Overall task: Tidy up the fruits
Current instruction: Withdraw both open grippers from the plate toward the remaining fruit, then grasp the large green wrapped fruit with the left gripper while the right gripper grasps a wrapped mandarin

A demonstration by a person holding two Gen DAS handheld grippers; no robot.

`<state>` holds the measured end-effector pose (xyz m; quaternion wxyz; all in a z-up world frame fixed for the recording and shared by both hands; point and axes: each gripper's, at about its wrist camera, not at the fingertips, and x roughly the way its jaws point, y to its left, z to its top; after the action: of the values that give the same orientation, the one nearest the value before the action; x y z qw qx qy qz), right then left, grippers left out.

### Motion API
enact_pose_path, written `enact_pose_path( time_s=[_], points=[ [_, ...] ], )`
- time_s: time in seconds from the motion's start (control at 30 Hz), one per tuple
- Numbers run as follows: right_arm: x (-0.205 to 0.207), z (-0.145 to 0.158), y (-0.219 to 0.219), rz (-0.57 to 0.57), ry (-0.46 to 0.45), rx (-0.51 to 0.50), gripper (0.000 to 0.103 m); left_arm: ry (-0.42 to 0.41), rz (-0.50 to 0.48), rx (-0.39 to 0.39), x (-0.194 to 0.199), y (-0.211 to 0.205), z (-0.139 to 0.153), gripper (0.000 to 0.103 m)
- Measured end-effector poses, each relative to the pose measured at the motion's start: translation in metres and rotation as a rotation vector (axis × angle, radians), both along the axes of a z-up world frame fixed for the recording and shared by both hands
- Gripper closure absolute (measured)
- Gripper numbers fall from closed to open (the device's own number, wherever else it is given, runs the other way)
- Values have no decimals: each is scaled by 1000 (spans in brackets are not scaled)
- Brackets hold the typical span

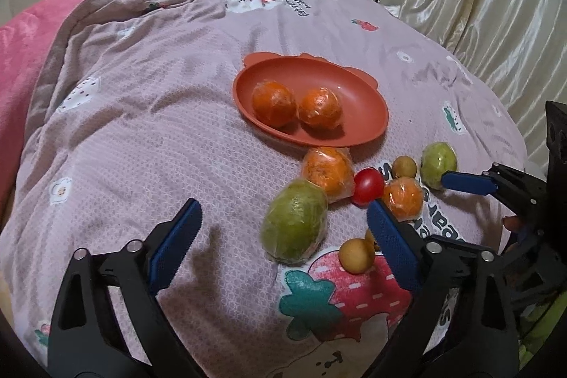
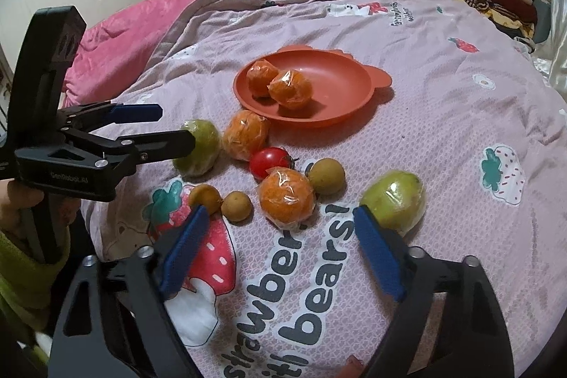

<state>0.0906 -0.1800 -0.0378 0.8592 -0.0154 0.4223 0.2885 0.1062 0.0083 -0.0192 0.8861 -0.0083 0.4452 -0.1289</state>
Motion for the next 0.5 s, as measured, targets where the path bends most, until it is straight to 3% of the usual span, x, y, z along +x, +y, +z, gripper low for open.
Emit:
enact_pose_path(
  time_s=[0.07, 0.13, 0.23, 0.5],
  points=[
    [2, -3, 0, -6, 10, 5, 31, 3, -6, -5, 0, -1, -1, 22],
    [4, -5, -1, -10, 20, 13, 44, 9, -16, -12, 1, -1, -3, 28],
    [8, -8, -1, -22, 36, 24, 52, 19, -28, -16, 2, -3, -6, 35],
    [18, -18, 0, -37, 92, 59, 60, 42, -48, -37, 3, -5, -13, 43]
  ],
)
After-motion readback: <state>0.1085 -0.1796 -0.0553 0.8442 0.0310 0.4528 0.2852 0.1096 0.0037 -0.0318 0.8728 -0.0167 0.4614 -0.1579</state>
